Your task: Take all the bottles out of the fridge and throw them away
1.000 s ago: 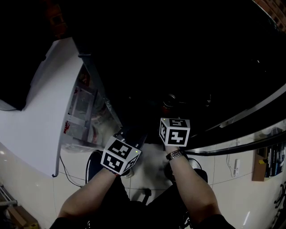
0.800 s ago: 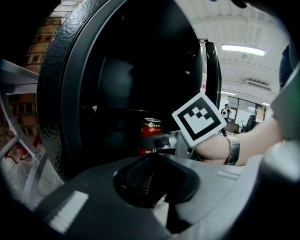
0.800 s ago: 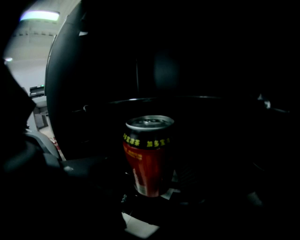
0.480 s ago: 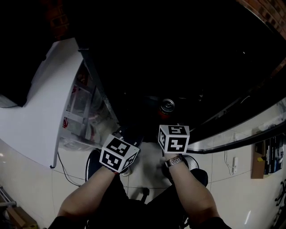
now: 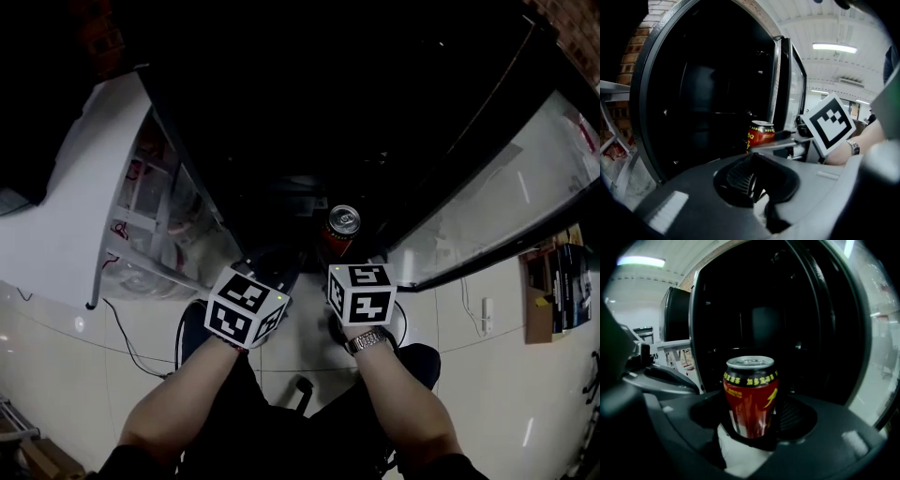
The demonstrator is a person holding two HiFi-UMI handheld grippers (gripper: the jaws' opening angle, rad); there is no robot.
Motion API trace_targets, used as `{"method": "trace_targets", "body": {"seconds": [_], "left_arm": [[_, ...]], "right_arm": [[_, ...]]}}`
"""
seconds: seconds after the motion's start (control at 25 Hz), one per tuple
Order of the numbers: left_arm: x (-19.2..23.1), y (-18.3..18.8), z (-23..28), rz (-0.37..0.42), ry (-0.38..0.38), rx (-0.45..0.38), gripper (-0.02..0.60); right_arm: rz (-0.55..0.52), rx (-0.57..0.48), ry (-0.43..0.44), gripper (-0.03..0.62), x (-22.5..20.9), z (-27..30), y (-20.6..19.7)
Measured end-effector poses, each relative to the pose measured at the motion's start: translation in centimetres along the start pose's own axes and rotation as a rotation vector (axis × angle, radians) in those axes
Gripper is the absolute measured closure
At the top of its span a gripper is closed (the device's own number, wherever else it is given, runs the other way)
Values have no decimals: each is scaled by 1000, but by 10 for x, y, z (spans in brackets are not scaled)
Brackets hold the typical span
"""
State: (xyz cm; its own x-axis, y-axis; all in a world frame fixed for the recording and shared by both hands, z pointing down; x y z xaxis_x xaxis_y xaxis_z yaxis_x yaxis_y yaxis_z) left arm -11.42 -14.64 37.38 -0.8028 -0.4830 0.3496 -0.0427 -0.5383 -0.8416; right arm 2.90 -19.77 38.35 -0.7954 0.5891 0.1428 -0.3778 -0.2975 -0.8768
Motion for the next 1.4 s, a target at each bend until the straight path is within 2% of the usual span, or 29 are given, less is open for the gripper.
{"method": "trace_targets", "body": {"seconds": [0.36, 0.56, 0.96, 1.4], "left_arm": [[-66, -34, 17, 17, -67, 46, 578], [-92, -58, 19, 2, -84, 65, 577], [-128, -132, 15, -63, -76, 133, 578], [-148, -173, 13, -98, -64, 174, 578]], "right_arm": [[62, 69, -74, 275, -28, -78, -69], [112, 129, -103, 273, -37, -106, -114], [175, 263, -83, 273, -25, -144, -201], [197, 320, -82, 273, -23, -160, -244]]}}
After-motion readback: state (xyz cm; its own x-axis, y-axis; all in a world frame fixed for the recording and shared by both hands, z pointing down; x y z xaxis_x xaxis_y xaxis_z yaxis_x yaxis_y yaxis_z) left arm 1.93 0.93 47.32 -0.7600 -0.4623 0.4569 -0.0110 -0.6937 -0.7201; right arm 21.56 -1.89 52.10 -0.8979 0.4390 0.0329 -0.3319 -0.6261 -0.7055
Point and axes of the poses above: the fingertips, and each gripper's own axes: z forward along the fingers, x to its left, y out of its top, the point moved 9 cm from there along -z, backward along the fingers, and after that the axes turned 13 degrees about -z, right-handed, at the moved point
